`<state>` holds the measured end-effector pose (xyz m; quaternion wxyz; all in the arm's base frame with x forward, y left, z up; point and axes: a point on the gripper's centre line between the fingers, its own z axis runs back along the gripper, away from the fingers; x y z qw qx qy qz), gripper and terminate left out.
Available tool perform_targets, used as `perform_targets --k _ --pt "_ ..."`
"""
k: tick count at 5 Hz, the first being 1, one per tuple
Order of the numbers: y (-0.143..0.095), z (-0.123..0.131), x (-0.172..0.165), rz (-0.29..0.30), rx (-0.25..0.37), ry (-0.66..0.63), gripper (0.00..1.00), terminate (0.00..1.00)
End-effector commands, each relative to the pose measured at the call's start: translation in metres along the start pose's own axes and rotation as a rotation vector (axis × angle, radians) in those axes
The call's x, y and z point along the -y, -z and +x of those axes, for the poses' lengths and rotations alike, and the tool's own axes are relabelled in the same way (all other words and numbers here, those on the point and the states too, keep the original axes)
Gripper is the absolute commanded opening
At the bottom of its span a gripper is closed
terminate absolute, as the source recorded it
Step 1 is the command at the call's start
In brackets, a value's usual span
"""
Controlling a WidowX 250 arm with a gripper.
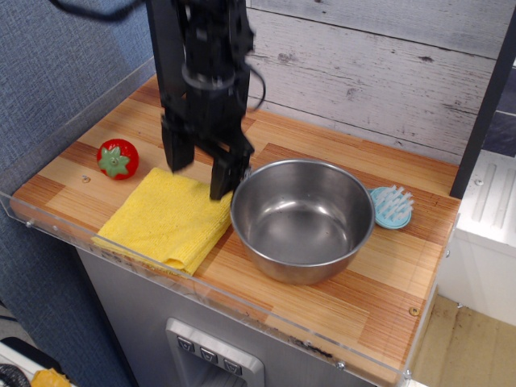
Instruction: Move the silver pot away from blue spatula.
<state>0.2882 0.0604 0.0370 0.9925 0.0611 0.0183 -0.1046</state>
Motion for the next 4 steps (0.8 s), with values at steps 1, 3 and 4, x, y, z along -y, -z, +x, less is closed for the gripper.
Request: perform_targets --k 1,3,4 --pt "-0.053 0.029 -0.013 0.080 0.070 -0.067 1.00 0.00" --pt "-0.135 0.012 -0.038 0.119 0.207 -0.202 1.00 0.00" --pt "-0.106 0.036 0.003 0.055 0.148 -0.093 1.00 0.00"
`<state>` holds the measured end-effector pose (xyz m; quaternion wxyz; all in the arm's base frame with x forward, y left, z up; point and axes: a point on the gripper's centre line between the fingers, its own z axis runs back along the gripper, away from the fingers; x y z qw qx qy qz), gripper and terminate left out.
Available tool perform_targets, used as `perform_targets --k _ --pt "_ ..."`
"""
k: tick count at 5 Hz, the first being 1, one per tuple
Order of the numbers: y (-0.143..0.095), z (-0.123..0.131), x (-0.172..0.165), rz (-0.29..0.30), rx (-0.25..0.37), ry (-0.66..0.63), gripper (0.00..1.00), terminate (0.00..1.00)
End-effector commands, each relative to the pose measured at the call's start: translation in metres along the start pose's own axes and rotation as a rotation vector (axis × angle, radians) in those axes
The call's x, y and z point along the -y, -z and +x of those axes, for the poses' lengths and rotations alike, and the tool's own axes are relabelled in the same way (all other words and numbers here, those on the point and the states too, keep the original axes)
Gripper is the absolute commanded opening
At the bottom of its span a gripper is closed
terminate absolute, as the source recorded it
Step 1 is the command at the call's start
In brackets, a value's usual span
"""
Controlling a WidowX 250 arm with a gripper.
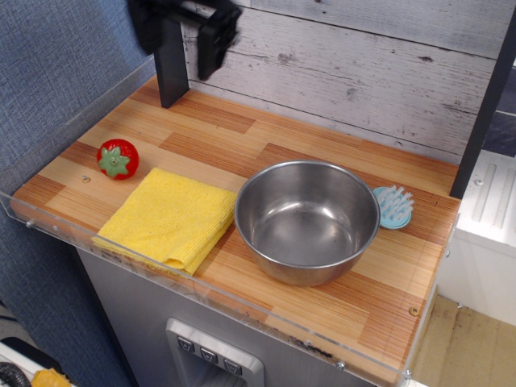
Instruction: Move the silver pot away from blue spatula.
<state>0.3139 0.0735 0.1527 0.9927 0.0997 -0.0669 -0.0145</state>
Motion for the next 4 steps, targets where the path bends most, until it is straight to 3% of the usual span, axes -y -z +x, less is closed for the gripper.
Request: perform_targets --k 1,2,4 --pt "0.045 0.010 0.091 -0.141 -0.083 0.186 1.00 0.00" --pt "0.069 -0.001 0.112 -0.173 -0.135 0.229 1.00 0.00" --pt "0.083 -0.011 0.091 -0.139 -0.175 0.227 1.00 0.00"
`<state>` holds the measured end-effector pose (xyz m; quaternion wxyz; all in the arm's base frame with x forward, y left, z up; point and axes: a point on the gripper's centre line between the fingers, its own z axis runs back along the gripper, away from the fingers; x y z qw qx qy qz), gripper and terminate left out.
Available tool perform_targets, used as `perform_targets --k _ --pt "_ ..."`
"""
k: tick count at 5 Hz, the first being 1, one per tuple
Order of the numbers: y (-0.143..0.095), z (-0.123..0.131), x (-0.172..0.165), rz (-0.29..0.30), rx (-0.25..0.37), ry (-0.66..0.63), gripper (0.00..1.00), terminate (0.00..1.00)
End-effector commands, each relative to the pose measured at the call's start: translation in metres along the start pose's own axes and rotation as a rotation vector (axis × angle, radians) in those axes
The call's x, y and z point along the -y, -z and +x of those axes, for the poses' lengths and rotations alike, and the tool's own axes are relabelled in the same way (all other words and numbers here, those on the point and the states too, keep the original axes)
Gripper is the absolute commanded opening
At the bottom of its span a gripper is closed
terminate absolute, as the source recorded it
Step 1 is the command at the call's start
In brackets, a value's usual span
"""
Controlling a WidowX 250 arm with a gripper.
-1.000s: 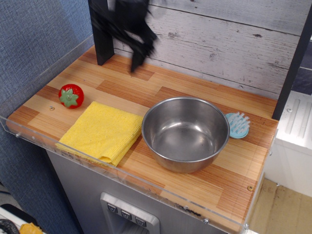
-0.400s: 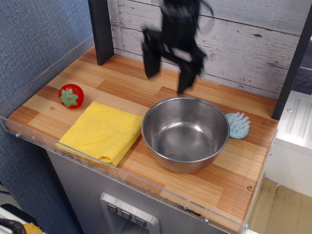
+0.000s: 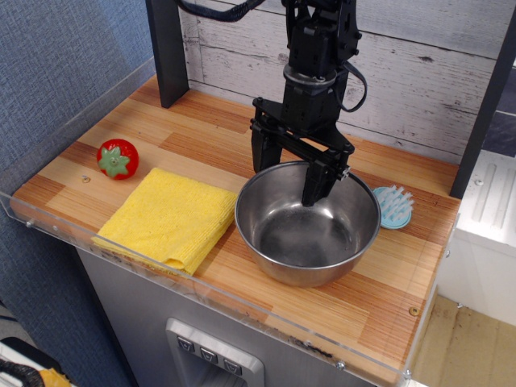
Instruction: Move the silver pot away from blue spatula.
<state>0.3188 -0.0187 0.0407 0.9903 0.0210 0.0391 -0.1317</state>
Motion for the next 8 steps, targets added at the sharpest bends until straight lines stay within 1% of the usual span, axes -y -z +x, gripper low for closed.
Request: perform_targets --k 1,2,3,4,5,6,7,8 --pt "0.000 -0.023 -0.027 0.066 -0.024 -0.024 1.00 0.00" --pt "0.020 -0.030 -0.031 0.098 -0.057 -0.010 0.00 0.00" --pt "0.014 -0.026 -0.026 0.123 -0.033 0.015 0.00 0.00" --pt "0.008 -0.023 -0.020 0.117 0.014 0.025 0.00 0.00" --pt "-0.005 -0.020 -0.012 0.105 0.081 0.023 0.00 0.00" --pt "-0.019 -0.019 -0.003 0.101 0.112 0.020 0.00 0.00" --pt "-0.036 -0.020 -0.008 0.094 0.164 -0.008 0.00 0.00" --pt "-0.052 -0.018 -0.029 0.113 0.189 -0.050 0.00 0.00"
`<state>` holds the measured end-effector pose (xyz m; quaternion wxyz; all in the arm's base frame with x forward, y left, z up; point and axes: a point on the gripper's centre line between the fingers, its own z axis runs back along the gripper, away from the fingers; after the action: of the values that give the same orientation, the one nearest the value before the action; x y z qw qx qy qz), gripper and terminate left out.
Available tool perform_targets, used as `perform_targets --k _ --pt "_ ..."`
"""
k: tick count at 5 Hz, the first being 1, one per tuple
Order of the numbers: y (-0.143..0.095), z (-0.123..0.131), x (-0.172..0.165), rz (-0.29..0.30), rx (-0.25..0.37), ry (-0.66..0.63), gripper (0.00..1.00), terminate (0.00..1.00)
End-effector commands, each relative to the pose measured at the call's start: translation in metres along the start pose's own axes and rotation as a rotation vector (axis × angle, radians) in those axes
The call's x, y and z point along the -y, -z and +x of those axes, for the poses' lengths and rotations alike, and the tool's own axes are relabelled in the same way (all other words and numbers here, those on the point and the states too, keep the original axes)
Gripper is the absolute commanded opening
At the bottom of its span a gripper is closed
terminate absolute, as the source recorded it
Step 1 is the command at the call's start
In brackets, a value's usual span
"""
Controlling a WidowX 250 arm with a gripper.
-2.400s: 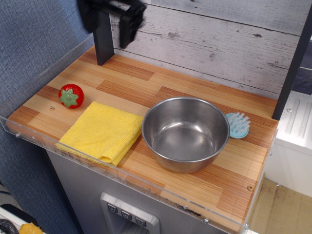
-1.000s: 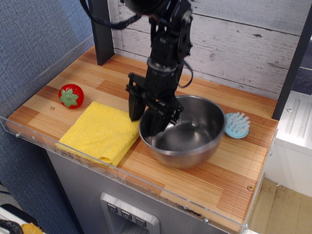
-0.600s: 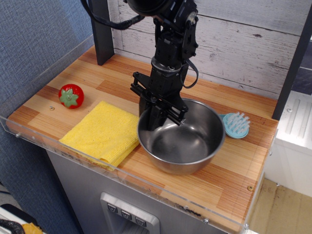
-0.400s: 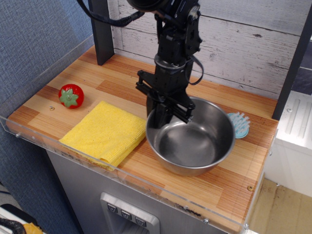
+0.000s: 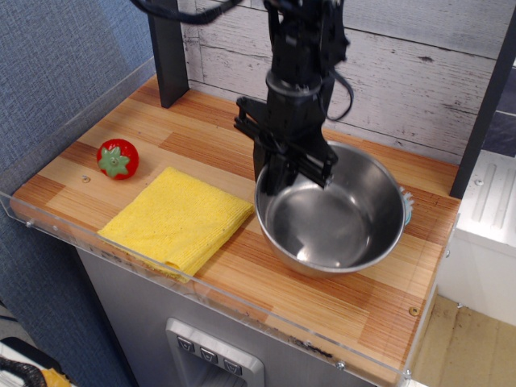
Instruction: Move the silver pot away from blue spatula.
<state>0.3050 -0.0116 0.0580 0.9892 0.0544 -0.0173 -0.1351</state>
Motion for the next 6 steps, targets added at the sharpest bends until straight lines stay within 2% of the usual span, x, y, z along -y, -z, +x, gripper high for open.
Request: perform_targets --k 1,2,4,5,6 --pt "-0.041 0.001 -0.066 0.052 0.088 -0.110 0.00 0.00" --pt "-0.031 -0.006 -0.103 0.066 0.085 -0.170 0.00 0.00" --pt "0.012 -0.011 -0.164 0.073 0.024 -0.250 0.00 0.00" --pt "0.030 -0.008 -0.182 0.084 0.008 -0.277 0.00 0.00" --pt "0.037 -0.001 -0.198 0.087 -0.003 -0.301 0.00 0.00"
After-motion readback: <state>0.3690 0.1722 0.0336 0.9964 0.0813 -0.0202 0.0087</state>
